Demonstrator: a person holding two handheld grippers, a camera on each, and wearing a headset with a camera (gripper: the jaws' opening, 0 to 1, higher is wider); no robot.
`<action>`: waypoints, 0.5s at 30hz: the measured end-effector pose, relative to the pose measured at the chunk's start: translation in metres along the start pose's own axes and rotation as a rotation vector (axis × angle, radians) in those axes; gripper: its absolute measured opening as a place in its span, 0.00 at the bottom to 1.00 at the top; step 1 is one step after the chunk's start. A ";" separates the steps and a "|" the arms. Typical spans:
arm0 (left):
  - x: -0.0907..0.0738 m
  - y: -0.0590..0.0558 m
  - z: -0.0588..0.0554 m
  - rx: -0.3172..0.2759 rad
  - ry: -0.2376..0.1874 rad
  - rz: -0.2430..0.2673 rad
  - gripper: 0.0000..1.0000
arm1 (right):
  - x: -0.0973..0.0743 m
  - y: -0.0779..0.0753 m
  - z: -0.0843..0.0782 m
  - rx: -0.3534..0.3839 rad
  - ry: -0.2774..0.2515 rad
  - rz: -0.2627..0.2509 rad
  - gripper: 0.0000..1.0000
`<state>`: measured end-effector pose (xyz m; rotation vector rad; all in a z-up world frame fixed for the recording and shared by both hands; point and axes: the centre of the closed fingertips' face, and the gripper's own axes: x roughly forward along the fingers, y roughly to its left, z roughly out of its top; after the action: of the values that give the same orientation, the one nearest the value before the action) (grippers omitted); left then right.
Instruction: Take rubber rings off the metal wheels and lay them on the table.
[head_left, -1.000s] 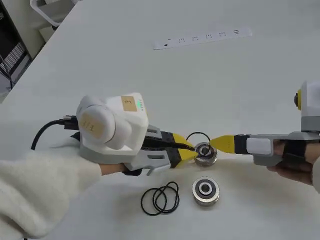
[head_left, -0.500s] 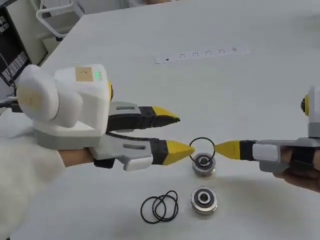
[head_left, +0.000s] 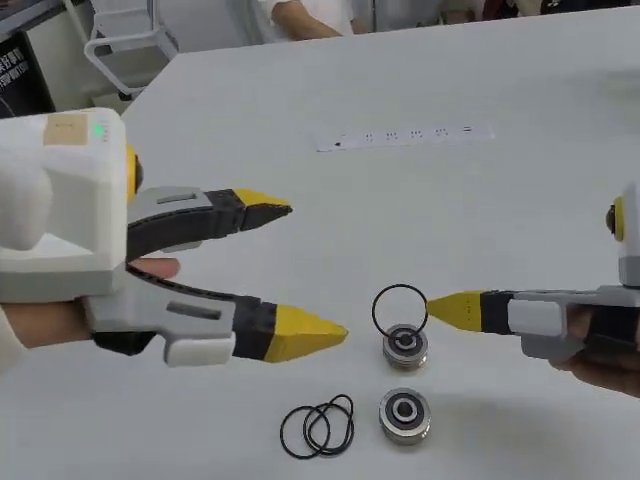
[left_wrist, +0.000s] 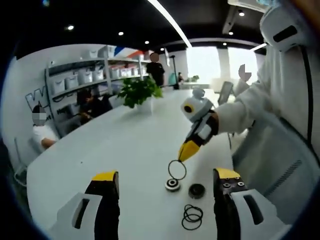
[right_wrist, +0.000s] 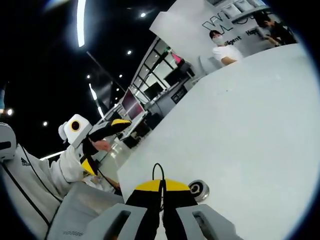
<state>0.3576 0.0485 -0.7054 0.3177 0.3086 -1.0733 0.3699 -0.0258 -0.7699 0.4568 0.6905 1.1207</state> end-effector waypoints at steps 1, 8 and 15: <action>-0.006 0.001 0.001 0.001 -0.003 0.014 0.79 | 0.000 0.002 0.000 -0.003 0.001 0.003 0.00; -0.037 0.006 -0.001 -0.007 -0.010 0.088 0.87 | 0.005 0.015 0.002 -0.027 0.015 0.023 0.00; -0.061 0.003 -0.015 -0.027 -0.028 0.148 0.97 | 0.014 0.029 -0.001 -0.048 0.045 0.048 0.00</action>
<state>0.3322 0.1046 -0.6945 0.2964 0.2699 -0.9268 0.3540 -0.0022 -0.7551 0.4098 0.6935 1.1930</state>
